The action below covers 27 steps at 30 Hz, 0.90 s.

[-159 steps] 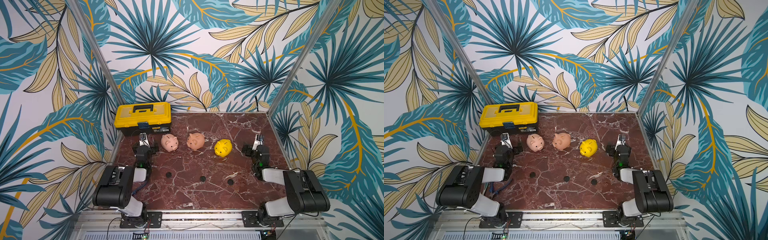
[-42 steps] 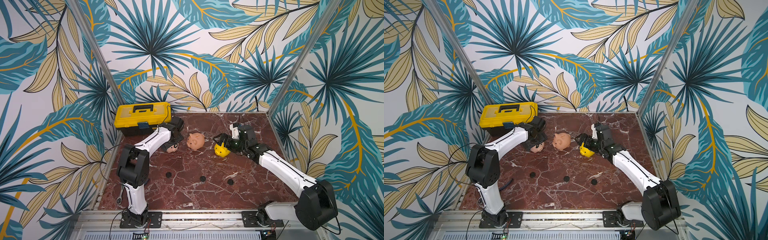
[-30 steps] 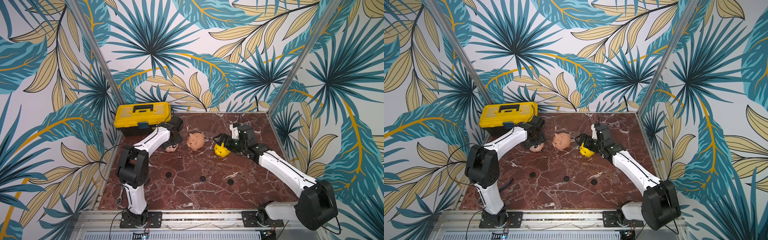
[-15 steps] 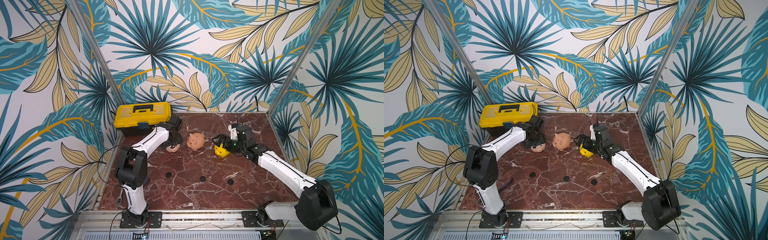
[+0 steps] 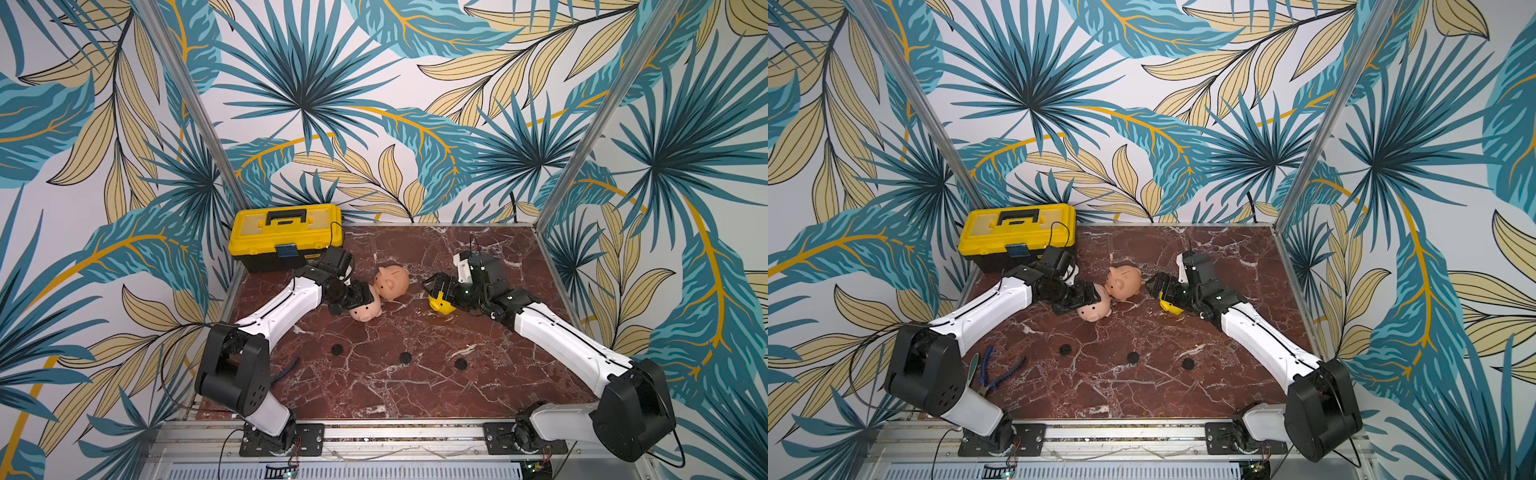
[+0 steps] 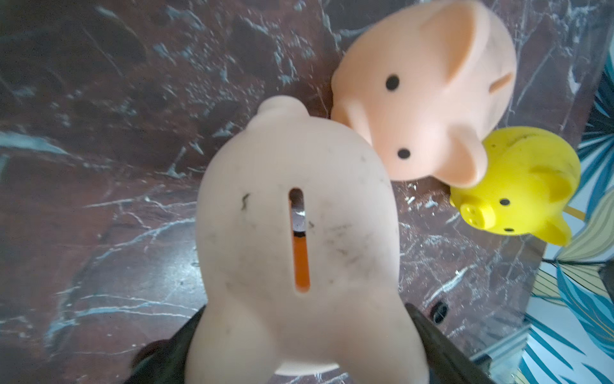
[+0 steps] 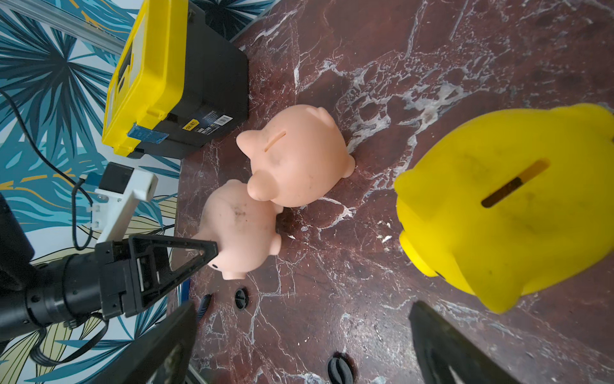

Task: Close piggy banks
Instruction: Turn over the piggy bank at the center of the board.

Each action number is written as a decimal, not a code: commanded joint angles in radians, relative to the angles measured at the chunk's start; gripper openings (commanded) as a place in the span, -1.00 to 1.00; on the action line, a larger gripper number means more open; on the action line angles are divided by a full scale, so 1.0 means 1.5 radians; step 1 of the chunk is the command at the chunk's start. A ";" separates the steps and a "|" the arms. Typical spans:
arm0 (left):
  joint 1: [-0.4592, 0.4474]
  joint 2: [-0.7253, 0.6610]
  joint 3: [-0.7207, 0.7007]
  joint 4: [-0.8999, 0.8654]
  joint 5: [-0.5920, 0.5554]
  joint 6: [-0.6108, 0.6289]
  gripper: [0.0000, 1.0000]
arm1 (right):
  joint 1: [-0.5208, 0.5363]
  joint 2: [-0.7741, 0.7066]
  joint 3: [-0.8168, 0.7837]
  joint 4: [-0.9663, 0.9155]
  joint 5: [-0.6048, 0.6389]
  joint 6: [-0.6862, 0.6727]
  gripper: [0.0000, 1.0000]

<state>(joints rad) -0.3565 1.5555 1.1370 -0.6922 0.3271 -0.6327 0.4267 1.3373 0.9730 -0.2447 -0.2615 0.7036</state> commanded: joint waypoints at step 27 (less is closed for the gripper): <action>0.056 -0.050 -0.146 0.149 0.144 0.073 0.99 | 0.064 -0.023 0.011 -0.040 0.059 0.016 0.99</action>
<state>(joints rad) -0.2806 1.4723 0.9237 -0.4877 0.5579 -0.5457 0.5144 1.3220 0.9745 -0.2829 -0.1974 0.7193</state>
